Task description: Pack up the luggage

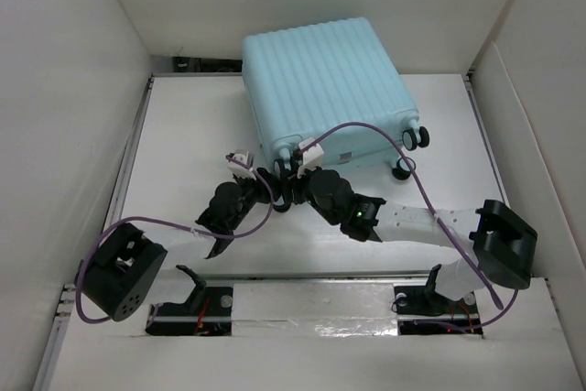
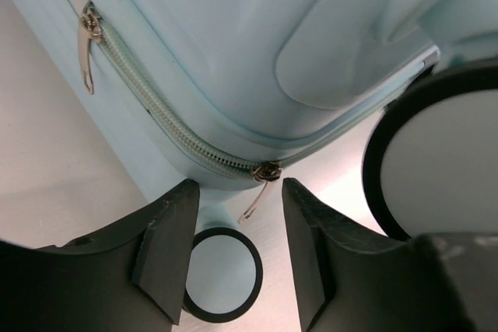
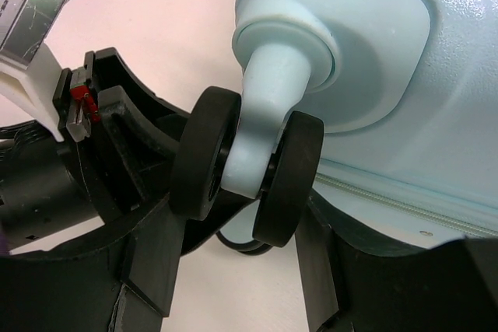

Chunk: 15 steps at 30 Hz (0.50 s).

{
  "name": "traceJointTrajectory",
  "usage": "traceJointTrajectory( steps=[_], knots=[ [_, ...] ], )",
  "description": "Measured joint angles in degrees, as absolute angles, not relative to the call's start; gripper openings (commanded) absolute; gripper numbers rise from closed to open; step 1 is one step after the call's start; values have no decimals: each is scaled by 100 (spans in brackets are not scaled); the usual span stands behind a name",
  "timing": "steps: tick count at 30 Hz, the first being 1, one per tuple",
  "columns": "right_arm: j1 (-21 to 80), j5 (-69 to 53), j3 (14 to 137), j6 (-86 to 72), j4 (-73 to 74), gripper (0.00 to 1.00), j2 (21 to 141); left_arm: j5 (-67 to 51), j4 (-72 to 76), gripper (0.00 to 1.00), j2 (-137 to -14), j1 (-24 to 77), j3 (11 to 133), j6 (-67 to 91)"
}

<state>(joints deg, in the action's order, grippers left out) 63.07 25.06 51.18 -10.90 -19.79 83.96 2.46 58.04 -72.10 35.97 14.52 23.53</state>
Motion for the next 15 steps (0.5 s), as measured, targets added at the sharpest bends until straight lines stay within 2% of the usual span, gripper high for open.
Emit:
traceJointTrajectory(
  steps=[5,15],
  knots=[
    [6302,2488,5127,-1105,-1975,0,8396,349,5892,33,-7286,3603,1450,2650],
    [6309,2486,5127,-1144,-1973,0,8396,751,6023,33,-7437,4010,1476,2943]
  ],
)
